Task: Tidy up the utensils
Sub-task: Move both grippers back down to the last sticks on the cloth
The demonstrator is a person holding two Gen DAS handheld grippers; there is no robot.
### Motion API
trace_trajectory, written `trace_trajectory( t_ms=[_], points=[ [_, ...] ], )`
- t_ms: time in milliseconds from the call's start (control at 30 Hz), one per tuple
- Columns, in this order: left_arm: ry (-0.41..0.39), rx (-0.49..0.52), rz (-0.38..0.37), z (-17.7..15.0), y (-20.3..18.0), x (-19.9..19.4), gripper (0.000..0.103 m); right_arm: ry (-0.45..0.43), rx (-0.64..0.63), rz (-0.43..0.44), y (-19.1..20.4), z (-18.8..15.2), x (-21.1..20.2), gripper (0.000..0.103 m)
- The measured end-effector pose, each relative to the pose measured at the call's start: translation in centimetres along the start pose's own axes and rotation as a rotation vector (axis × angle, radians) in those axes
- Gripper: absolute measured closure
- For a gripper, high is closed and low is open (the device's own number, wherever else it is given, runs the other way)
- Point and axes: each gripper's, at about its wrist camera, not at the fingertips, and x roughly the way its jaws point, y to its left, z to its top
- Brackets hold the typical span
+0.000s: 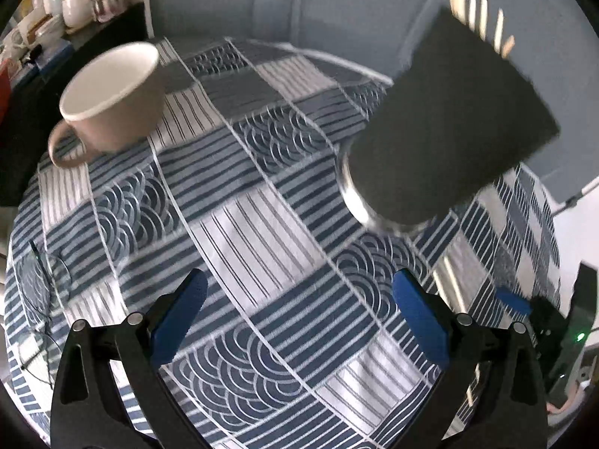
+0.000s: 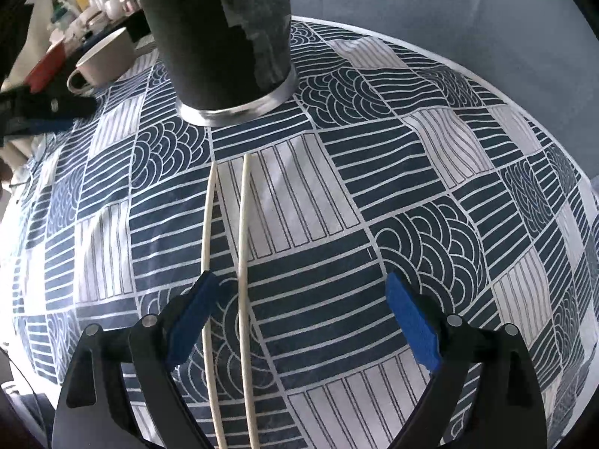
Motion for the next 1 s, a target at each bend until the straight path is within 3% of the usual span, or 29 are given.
trace_trajectory(
  t_ms=[467,833,1000],
  points=[
    [0.114,0.067,0.029,-3.7,-4.1,2.8,0.006,-0.031,-0.128,0.059,4.5,-1.9,-1.2,0.016],
    [0.143,0.129,0.181,-4.6,-8.1,4.3,0.005,-0.019,0.008,-0.009,-0.9,-1.9,-1.2,0.018],
    [0.142,0.107,0.193,-4.5,-9.3,4.7,0.005,0.003,0.060,-0.030,-2.4,-1.6,-1.2,0.021]
  ],
)
